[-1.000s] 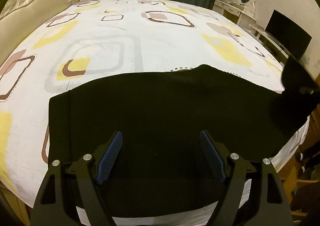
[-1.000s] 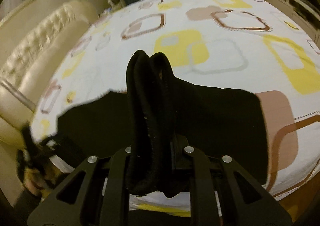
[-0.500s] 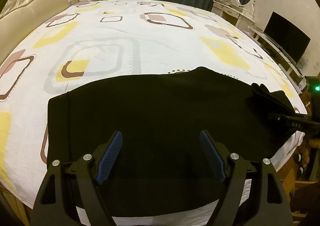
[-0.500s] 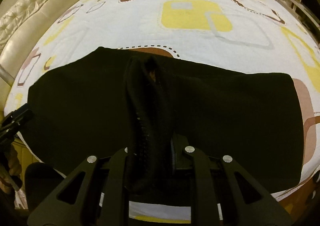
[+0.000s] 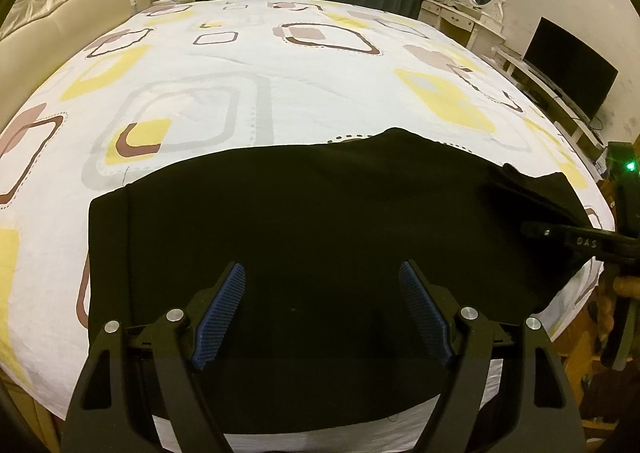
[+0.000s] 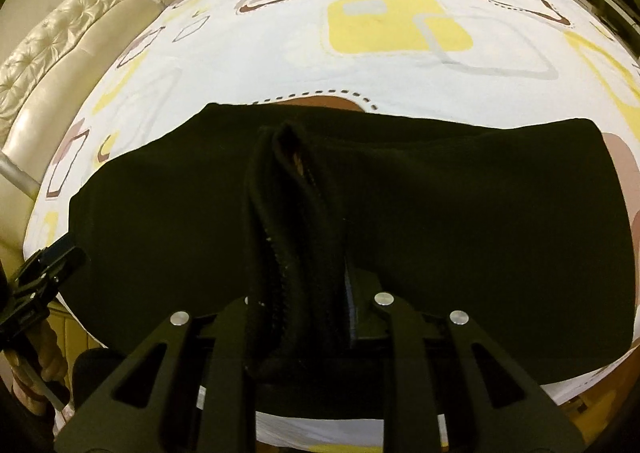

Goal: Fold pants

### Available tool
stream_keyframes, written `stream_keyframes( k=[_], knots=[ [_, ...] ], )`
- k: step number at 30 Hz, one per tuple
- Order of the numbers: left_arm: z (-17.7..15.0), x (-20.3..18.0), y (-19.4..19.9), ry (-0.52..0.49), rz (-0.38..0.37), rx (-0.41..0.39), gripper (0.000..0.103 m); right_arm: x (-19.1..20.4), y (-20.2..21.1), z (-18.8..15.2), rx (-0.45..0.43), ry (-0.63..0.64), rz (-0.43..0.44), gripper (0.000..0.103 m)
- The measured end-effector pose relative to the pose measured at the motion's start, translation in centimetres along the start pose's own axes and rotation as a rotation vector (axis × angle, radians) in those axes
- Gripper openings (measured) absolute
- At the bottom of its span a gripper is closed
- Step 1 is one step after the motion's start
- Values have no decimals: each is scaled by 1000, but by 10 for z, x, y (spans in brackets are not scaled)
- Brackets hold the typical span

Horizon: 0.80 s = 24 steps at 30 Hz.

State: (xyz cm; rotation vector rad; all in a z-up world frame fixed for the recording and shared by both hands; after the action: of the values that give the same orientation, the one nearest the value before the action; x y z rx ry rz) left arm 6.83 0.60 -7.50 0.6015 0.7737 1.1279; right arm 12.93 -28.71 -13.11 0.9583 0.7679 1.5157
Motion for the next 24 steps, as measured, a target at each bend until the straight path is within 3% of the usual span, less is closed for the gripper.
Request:
stream_keyframes(
  k=[2,6,9,11,16,24],
  knots=[
    [0,0,0,-1,1,0,78,5,-4,-1,11,1,5,22],
    [-1,-2,-2,-7,0,6,78,16,0,-4,10,-31,91,48],
    [-1,-3,-2,-14,-4,6,78,28,-3,-10,41,-39,177,48],
    [-2,-5,-3,-14,-6,7,78,34,-4,-14,35,-31,182,49],
    [-2,-8,-3,-23,-9,7,78,36,-6,-16,32,-72,248,61],
    [-5,-10,-3,-32,-3,11,78,19,25,-12,16,-108,391,51]
  ],
)
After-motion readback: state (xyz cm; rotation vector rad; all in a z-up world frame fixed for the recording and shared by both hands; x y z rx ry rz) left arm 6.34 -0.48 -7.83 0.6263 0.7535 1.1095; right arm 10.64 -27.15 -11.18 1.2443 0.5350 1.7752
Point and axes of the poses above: each gripper's, at about its wrist camera, not at the fingertips, and y roughly against the way its jaws point, x to its left, z to its top, the point moved 5 cm from there along -y, roughly the way its jaws point, and after that the axes turned 6 degrees about -z, right-handed, at the moved point
